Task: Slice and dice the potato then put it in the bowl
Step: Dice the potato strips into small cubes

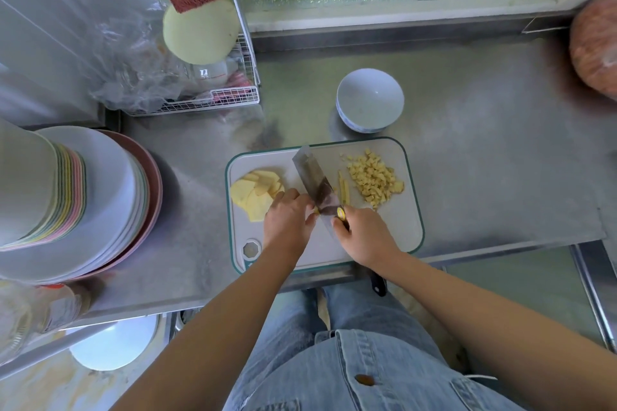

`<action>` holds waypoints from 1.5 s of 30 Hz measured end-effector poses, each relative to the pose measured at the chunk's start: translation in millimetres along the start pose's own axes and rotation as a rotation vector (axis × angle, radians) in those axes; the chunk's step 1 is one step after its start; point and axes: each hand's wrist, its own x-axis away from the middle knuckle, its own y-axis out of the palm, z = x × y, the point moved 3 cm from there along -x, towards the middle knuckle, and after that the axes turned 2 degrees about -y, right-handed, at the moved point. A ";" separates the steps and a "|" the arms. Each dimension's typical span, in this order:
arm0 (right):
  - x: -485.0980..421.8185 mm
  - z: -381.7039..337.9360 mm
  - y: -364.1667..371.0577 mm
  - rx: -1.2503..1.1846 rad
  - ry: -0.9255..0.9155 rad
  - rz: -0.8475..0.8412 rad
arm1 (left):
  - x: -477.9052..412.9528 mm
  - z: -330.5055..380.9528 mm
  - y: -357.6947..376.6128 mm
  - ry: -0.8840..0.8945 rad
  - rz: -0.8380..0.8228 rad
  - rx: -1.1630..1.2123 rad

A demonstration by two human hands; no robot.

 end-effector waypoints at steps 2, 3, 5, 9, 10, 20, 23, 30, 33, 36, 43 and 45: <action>-1.4 5.2 -13.6 -0.085 -0.011 0.043 | 0.3 -0.6 -4.5 0.020 0.018 0.023; -0.9 8.1 -21.9 -0.132 0.001 0.073 | -0.3 0.3 -7.6 0.039 0.038 0.022; 0.6 16.2 -38.6 -0.236 0.047 0.131 | -3.9 6.9 -13.8 0.129 0.079 0.003; 4.1 36.6 -62.7 -0.418 0.185 0.170 | -24.1 35.8 -13.6 0.442 0.017 -0.162; 5.7 40.2 -66.5 -0.444 0.206 0.177 | -31.3 44.5 -11.1 0.511 -0.008 -0.238; 11.5 60.2 -68.6 -0.530 0.293 0.165 | -65.1 87.6 -5.5 0.767 -0.273 -0.730; 9.7 62.7 -69.9 -0.548 0.299 0.153 | -65.6 92.5 -5.7 0.799 -0.294 -0.779; 5.7 68.5 -74.3 -0.547 0.277 0.153 | -66.2 86.5 1.1 0.773 -0.307 -0.773; 5.0 69.5 -75.4 -0.572 0.269 0.161 | -67.3 81.1 -0.2 0.687 -0.272 -0.601; 4.6 69.6 -74.1 -0.558 0.255 0.161 | -69.6 71.0 -12.9 0.362 -0.111 -0.096; 5.5 43.1 -42.6 -0.378 0.077 0.017 | -64.6 25.4 -49.9 -0.357 0.327 0.597; 8.3 28.6 -25.0 -0.256 -0.049 -0.031 | -59.2 12.9 -50.5 -0.441 0.354 0.648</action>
